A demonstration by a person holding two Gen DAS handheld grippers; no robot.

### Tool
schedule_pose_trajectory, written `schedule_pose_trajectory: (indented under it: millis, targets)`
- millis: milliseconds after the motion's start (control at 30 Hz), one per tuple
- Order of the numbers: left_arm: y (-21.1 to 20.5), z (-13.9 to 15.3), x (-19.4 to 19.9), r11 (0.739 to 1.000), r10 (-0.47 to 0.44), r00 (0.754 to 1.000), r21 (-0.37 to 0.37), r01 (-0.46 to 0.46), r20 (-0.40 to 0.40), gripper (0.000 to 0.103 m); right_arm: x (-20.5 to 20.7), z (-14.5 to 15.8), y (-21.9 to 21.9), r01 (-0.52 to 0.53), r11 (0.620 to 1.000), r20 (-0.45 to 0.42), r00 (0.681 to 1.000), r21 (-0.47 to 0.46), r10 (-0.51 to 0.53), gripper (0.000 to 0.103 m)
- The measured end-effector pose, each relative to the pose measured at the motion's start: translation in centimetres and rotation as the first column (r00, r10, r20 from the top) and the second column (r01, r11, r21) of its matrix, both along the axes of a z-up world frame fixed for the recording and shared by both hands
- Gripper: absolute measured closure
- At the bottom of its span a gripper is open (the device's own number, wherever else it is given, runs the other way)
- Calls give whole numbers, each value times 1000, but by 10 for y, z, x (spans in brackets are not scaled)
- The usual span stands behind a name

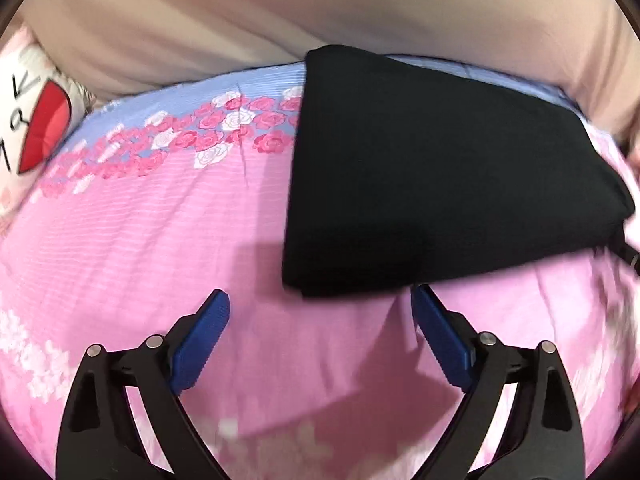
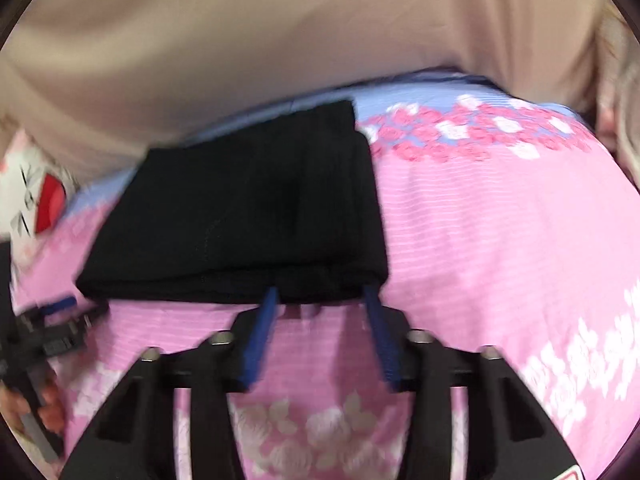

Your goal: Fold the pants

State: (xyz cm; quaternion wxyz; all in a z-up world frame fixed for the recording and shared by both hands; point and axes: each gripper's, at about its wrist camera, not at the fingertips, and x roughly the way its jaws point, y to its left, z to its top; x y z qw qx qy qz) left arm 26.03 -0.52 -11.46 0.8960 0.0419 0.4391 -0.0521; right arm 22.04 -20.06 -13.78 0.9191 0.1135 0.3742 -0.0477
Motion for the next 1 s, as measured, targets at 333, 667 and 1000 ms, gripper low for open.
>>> schedule_pose_trajectory:
  millis: [333,667,1000]
  targets:
    - [9,14,-18,1000,19,999,-7,-19,25,5,-24,3,-22,36,984,30,999,172,-42,67]
    - [-11,70,-153,995,-60,967,-65,78,247,5,-121,21,38,50,990,160,985,130,-70,27]
    - [-8,71,-202,995,-74,969,-46,87,236,5,-165,24,64,76,996,91,993,53,-80,18]
